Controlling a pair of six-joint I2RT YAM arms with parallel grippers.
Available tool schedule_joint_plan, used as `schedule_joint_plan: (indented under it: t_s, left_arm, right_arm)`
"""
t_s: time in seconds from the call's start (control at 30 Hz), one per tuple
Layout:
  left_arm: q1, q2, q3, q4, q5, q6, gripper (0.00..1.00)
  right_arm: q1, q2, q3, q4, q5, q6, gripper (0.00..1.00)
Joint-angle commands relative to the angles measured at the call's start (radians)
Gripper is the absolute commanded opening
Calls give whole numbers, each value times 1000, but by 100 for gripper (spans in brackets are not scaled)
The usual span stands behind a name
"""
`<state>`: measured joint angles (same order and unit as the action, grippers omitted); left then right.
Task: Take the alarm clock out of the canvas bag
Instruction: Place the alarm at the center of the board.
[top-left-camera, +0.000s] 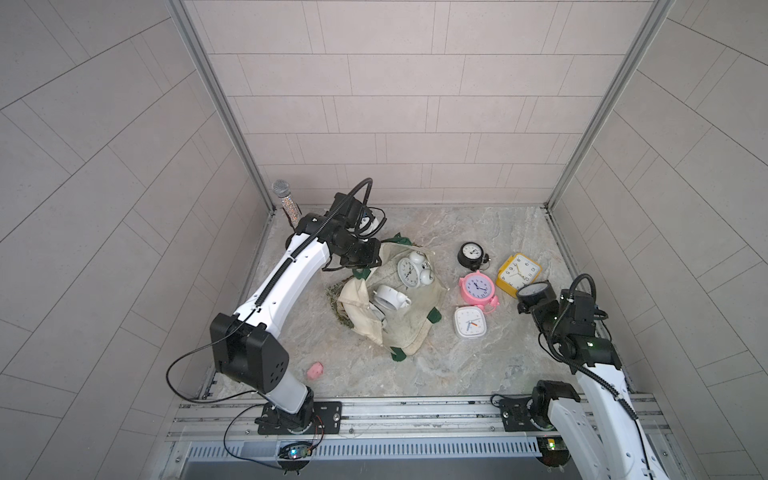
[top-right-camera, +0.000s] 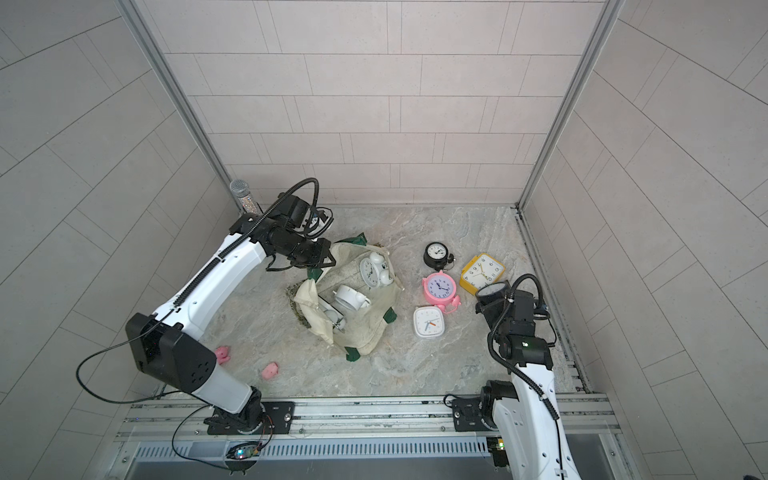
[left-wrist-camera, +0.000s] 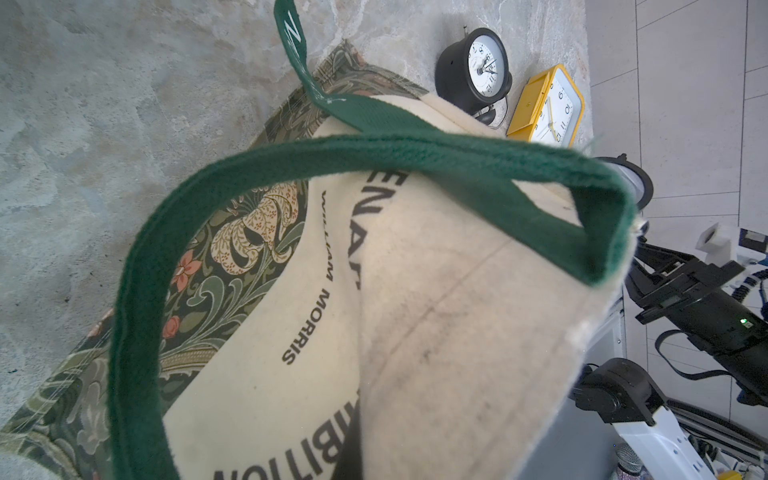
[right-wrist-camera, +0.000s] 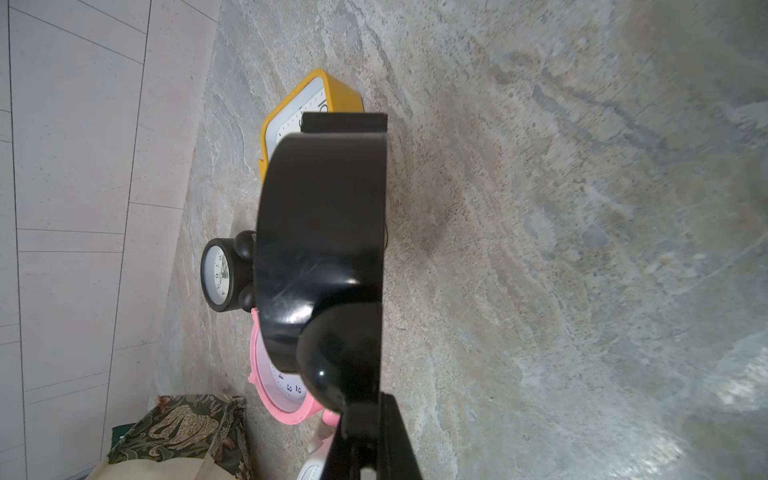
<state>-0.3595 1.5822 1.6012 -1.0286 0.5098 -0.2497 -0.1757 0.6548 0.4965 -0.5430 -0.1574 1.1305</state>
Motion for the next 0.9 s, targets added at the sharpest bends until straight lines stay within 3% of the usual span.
schedule_joint_plan:
  t_s: [0.0,0.43,0.87]
  left_arm:
    - [3,-3,6,5,18,13,0]
    - [4,-4,-2,5,16,13,0]
    - [1,2,-3,8,16,7,0]
  right_arm:
    - [-2,21,-19,59,-89,18,0]
    - [-64,159,-57,210,-182,37,0]
    - [-205,318,-88,332,-328,17,0]
